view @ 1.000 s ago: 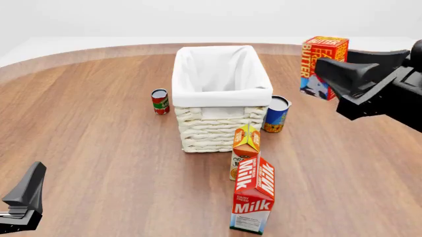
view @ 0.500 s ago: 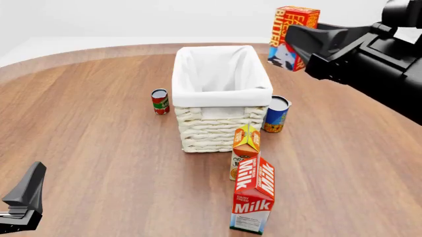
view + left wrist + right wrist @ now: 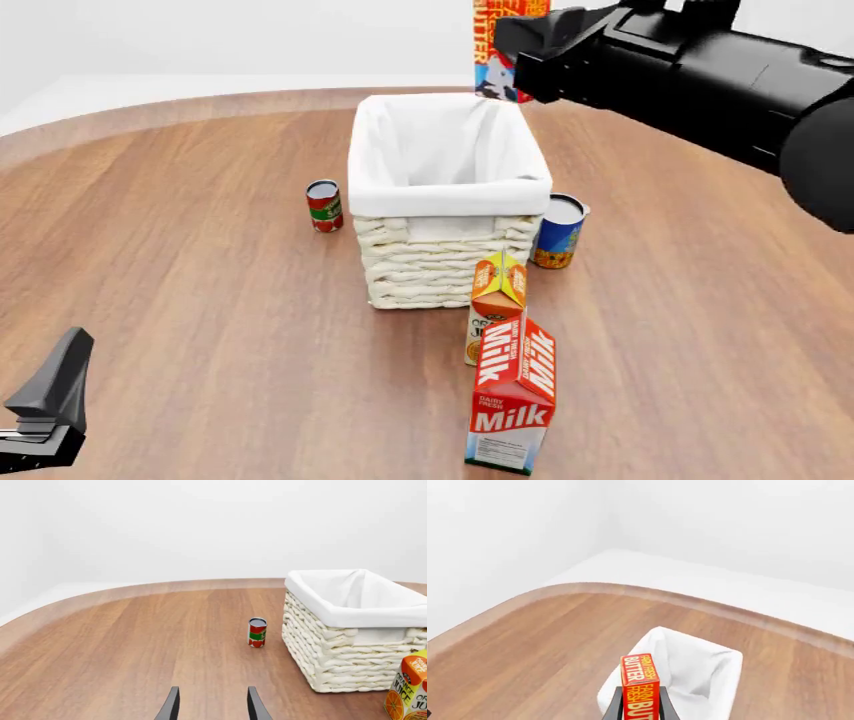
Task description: Pick up the butter and put it in the basket.
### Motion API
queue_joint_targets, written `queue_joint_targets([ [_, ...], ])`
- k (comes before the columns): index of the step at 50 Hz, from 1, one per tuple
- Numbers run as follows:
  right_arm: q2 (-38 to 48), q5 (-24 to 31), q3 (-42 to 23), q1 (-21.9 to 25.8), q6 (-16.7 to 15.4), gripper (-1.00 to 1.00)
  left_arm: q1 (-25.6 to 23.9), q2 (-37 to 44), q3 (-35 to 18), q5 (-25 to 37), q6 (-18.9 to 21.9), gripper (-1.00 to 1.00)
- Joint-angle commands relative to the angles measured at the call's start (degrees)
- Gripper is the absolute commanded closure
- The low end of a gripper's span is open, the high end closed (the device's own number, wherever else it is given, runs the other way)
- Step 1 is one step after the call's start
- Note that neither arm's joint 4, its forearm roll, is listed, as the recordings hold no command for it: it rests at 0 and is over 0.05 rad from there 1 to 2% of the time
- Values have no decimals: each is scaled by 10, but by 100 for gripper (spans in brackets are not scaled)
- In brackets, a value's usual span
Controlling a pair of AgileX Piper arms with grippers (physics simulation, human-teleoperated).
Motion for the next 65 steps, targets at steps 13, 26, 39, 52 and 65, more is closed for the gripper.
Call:
queue_joint_targets([
  [13,175,89,-150,-10,-56,100,0,0,0,0,0,-100],
  [26,216,118,-202,-19,-64,100,0,0,0,0,0,-100],
  [39,263,132,-245,-22,-63,100,0,0,0,0,0,-100],
  [52,295,124,-266,-39,-63,100,0,0,0,0,0,-100],
  [65,319,114,-264,-52,-65,100,0,0,0,0,0,-100],
])
